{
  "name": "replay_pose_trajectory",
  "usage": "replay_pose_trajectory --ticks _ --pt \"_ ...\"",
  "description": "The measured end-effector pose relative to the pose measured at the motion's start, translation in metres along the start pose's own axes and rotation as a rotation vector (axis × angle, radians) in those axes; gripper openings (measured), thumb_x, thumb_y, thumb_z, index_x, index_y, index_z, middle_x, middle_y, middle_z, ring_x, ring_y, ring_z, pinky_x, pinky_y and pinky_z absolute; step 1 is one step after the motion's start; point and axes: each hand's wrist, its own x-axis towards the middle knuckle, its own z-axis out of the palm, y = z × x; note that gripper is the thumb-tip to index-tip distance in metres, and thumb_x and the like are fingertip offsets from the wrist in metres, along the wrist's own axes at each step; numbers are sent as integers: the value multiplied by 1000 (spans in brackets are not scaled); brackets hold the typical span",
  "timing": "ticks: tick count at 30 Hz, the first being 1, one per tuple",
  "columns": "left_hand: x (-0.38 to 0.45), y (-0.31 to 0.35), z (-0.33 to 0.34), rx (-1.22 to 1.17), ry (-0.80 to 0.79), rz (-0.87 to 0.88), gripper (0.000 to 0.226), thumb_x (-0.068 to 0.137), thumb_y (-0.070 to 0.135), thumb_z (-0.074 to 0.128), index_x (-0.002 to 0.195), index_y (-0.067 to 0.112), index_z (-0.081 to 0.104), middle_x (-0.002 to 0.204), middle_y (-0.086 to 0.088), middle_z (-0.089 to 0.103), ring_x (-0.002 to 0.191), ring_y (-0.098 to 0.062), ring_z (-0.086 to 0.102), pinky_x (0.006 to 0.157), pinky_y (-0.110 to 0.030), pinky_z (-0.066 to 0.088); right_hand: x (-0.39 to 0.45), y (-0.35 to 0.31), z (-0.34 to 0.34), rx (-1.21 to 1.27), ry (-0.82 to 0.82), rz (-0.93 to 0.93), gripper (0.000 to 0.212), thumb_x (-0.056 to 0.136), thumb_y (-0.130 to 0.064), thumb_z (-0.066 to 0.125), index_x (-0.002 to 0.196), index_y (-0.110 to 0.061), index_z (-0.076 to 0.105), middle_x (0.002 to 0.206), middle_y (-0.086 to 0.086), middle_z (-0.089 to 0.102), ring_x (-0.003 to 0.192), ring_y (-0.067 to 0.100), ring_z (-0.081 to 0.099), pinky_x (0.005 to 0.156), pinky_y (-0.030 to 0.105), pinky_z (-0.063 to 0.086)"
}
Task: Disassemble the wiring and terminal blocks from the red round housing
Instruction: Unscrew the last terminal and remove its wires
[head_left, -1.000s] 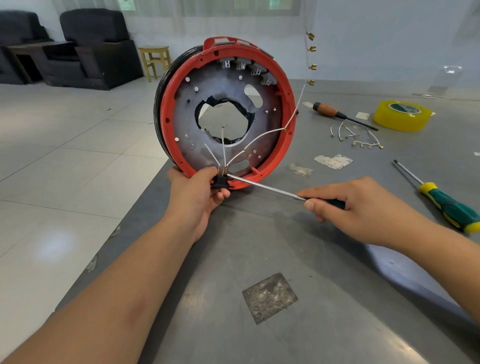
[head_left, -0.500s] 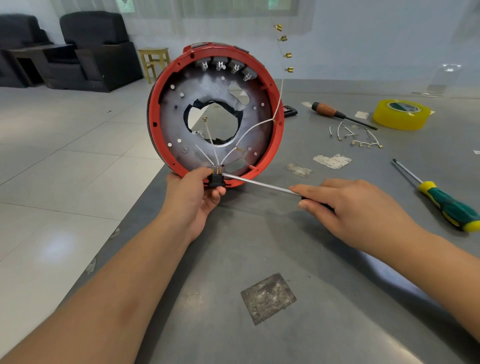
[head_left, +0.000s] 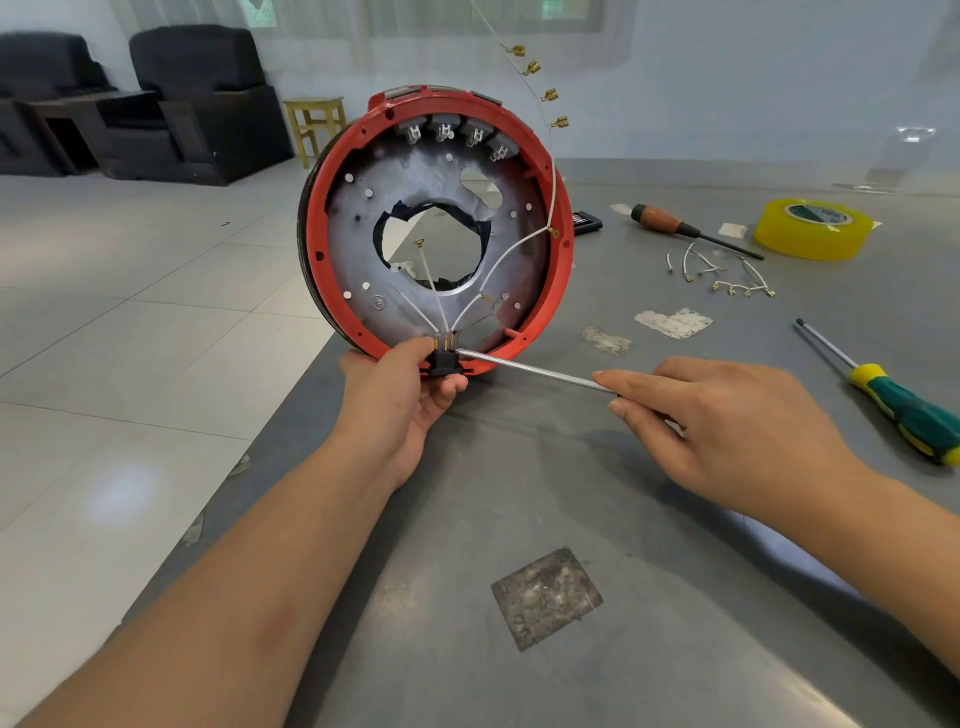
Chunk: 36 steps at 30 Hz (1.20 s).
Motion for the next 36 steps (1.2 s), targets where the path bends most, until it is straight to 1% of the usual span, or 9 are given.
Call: replay_pose_trajectory --ticks 2,6,9,12,15,19,26,31,36 --pt "0 0 0 -5 4 8 42 100 4 60 139 7 45 102 -23 67 49 -21 65 44 -22 51 1 0 -2 -18 -13 9 37 103 -43 41 128 -40 67 85 -8 68 78 26 69 50 33 50" --pt "0 0 0 -18 14 17 43 100 4 60 139 9 44 105 -25 68 50 -23 66 44 -22 51 1 2 -6 -56 -49 14 41 102 -48 36 130 -42 65 85 -9 67 78 26 69 51 34 51" --pt "0 0 0 -25 17 26 42 100 3 60 138 10 43 104 -25 68 51 -24 66 45 -23 52 2 2 -6 -62 -39 13 40 105 -47 35 130 -42 65 85 -8 68 77 26 69 50 33 50" --pt "-1 -1 2 -13 16 44 41 100 4 60 135 12 40 106 -26 68 51 -23 67 46 -23 52 1 1 -4 -62 -38 8 39 103 -48 37 130 -41 65 85 -8 67 77 26 69 50 31 49" --pt "-3 -3 2 -10 18 69 36 100 4 61 126 15 39 115 -29 66 51 -23 67 47 -23 53 1 0 -3 -71 -26 7 40 106 -46 34 130 -41 65 85 -8 67 75 26 68 50 31 48" --pt "-5 -4 3 -8 31 97 33 99 3 61 116 17 37 113 -27 65 50 -24 67 47 -23 54 2 1 -5 -61 -24 8 44 102 -50 33 131 -41 65 84 -9 67 76 25 69 49 31 48" --pt "-5 -4 4 -10 31 117 35 98 2 62 117 18 37 112 -26 67 52 -26 68 49 -25 55 2 -2 -5 -72 -34 12 41 103 -48 35 129 -41 66 84 -10 68 76 24 69 49 29 47" --pt "-4 -5 4 -11 45 124 35 99 3 63 116 19 36 112 -26 67 54 -26 70 50 -25 56 1 -2 -6 -79 -61 5 44 102 -51 31 131 -42 64 87 -9 68 78 24 69 50 31 49" --pt "-5 -5 4 -13 45 128 35 99 3 63 115 19 36 112 -24 67 53 -25 69 50 -25 56 0 -6 -8 -81 -57 9 42 104 -49 33 131 -41 65 87 -8 68 78 25 69 50 30 48"
